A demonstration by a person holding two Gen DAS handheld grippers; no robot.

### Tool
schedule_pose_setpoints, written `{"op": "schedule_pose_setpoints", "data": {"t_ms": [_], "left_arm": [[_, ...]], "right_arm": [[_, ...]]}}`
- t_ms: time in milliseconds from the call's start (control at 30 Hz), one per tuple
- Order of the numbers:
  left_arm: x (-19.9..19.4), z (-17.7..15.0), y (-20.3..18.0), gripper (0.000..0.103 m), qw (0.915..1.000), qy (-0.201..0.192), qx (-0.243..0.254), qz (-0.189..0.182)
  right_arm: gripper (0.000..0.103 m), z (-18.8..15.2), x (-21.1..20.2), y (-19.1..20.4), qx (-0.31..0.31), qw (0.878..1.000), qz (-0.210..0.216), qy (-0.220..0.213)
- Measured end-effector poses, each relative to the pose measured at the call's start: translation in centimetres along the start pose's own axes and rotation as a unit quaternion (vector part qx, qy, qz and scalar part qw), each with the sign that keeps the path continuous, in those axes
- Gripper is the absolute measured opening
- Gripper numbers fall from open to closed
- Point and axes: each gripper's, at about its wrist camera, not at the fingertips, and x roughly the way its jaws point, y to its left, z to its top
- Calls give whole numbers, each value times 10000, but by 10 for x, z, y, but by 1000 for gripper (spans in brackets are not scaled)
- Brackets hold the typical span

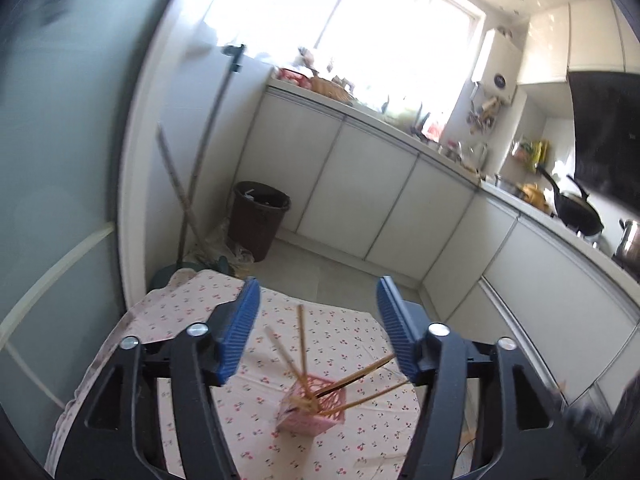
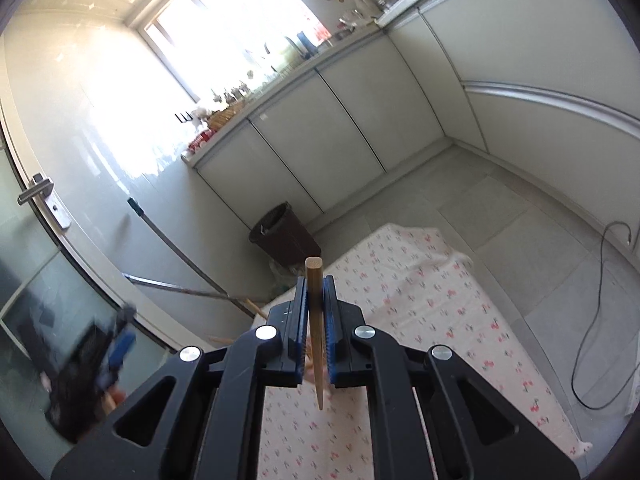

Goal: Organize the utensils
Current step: 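Carry both chopsticks over the pink basket and open both grippers to drop them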

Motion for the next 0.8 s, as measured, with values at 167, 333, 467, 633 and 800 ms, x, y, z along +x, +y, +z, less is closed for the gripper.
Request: {"op": "schedule_pose_setpoints", "data": {"t_ms": [167, 333, 467, 633, 800], "left_arm": [[3, -13, 31, 64, 9993, 197, -239, 190], [18, -10, 49, 64, 9982, 400, -307, 311], [26, -12, 54, 64, 9978, 487, -247, 387], [16, -13, 46, 64, 9986, 436, -47, 311], [-1, -21, 23, 72, 9985, 259, 369, 300]], "right_arm": [[8, 23, 33, 36, -111, 9996, 0, -256], [8, 21, 76, 50, -303, 9989, -265, -248], [24, 6, 111, 47, -275, 9987, -395, -170], [34, -5, 103, 43, -348, 9978, -543, -174], [38, -17, 72, 47, -678, 9946, -756, -205]]}}
